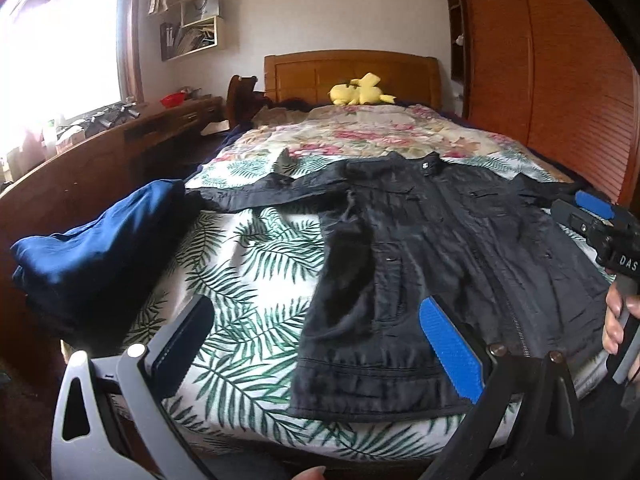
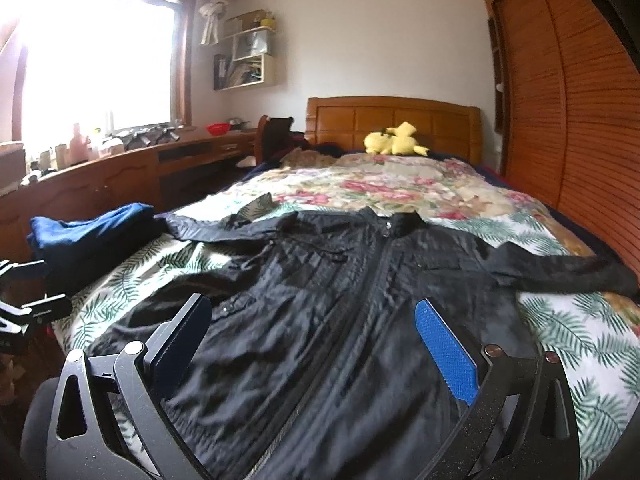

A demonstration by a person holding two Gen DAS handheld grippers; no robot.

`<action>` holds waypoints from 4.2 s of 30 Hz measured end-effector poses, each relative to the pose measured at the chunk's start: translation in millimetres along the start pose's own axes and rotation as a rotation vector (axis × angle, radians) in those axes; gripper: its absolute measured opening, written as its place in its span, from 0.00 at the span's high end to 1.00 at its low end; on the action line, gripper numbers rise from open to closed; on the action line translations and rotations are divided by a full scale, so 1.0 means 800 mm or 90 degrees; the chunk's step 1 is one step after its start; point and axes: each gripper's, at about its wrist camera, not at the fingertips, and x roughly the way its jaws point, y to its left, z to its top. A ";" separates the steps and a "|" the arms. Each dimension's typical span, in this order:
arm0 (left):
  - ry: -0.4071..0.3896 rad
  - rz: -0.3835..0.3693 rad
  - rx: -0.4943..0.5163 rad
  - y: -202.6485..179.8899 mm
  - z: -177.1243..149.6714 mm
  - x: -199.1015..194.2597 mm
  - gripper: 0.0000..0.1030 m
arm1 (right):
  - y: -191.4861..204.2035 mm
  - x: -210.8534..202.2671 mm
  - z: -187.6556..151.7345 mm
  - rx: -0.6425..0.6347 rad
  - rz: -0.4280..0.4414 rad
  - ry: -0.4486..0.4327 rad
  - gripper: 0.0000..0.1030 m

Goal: Fold large clothes
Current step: 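Move the left gripper to the jacket sleeve cuff and close on it, then lift the held sleeve with the left gripper and fold it across the jacket front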

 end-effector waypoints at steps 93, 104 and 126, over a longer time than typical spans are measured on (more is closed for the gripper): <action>0.114 -0.121 0.038 -0.067 0.238 0.332 1.00 | -0.031 0.173 -0.012 -0.035 0.056 0.097 0.00; 0.184 -0.082 0.085 -0.100 0.216 0.347 1.00 | -0.086 0.161 -0.031 -0.023 0.006 0.108 0.00; 0.214 -0.062 -0.042 0.058 0.149 0.352 0.67 | -0.079 0.161 -0.039 -0.044 -0.003 0.098 0.00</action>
